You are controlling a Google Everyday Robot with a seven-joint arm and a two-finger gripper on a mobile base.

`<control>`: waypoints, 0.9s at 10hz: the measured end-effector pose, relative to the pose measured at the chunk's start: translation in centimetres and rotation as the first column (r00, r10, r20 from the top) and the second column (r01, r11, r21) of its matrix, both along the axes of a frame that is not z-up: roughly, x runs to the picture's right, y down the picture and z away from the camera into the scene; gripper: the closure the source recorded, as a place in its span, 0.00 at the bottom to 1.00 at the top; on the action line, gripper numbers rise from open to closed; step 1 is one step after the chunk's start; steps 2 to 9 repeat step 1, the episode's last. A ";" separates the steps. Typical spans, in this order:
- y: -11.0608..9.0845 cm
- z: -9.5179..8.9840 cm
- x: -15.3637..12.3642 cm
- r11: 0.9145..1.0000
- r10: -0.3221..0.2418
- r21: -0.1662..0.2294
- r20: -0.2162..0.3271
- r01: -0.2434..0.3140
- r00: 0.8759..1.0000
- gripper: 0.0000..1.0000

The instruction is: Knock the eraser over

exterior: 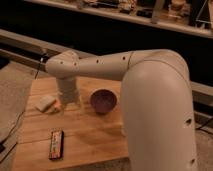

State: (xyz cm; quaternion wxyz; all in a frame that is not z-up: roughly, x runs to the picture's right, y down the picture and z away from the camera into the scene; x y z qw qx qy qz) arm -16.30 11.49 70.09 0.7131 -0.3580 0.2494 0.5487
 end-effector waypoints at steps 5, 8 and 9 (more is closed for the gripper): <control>0.0 0.0 0.0 1.000 0.000 0.000 0.000 0.000 1.000 0.35; 0.0 0.0 0.0 1.000 0.000 0.000 0.000 0.000 1.000 0.35; 0.0 0.0 0.0 1.000 0.000 0.000 0.000 0.000 1.000 0.35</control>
